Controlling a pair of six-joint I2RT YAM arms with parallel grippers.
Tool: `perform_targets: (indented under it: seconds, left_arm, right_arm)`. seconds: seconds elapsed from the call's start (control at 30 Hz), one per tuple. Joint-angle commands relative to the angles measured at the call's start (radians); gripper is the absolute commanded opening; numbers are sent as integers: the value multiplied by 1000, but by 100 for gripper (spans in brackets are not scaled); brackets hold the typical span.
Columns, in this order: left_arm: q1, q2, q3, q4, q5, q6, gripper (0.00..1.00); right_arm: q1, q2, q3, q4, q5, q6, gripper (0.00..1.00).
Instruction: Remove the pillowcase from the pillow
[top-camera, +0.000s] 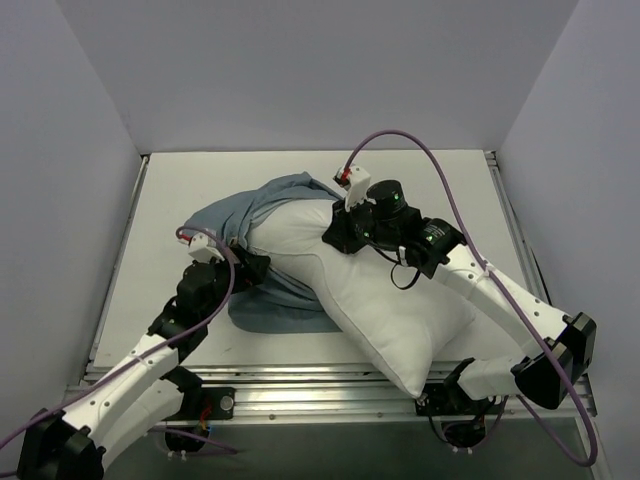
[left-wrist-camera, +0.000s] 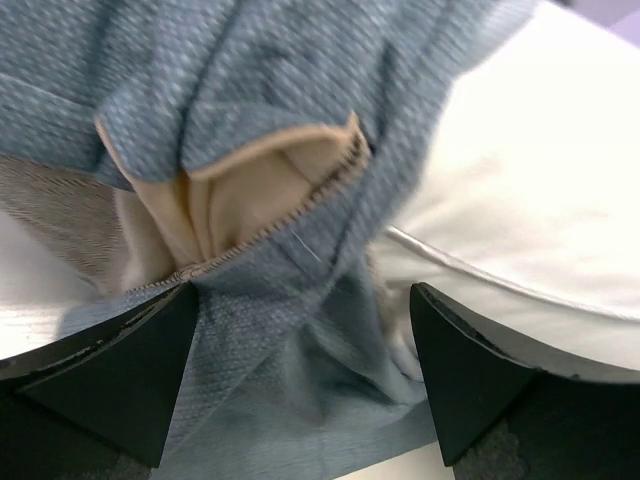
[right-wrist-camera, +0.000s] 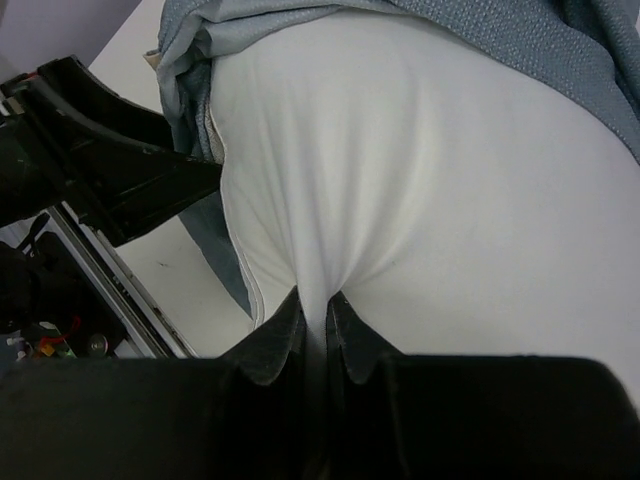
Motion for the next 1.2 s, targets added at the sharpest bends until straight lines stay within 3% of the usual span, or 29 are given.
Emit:
perform_targets:
  seconds: [0.0,0.17,0.4,0.5,0.53,0.57,0.77,0.83,0.93,1.17]
  left_arm:
    - [-3,-99,-8,14,54,51,95]
    - [-8,-57,-28,-9,76,45,93]
    - [-16,132,-48,121,79,8,84]
    - [-17,197,-31,139,41,20,67]
    - [-16,216,-26,139,24,34,55]
    - [-17,224,-21,132,-1,39,50]
    - [-12,238,-20,-10,-385,-72,21]
    - [-3,229,-40,-6,-489,-118,21]
    - [41,218,-51,-3,-538,-171,21]
    - [181,259,-17,65,-414,-146,22]
  right_arm:
    - [1,-41,78,172,-31,12,0]
    - [1,-38,92,187,-51,14,0]
    - [1,-38,121,193,-70,29,0]
    - [3,-45,118,193,-82,43,0]
    - [3,-51,118,193,-82,44,0]
    - [1,-56,123,193,-80,46,0]
    - [-11,-151,181,100,-56,18,0]
    - [-28,-177,215,45,-69,1,0]
    - [-52,-234,259,-29,-92,-29,0]
    - [-57,-309,216,-186,-249,-101,0]
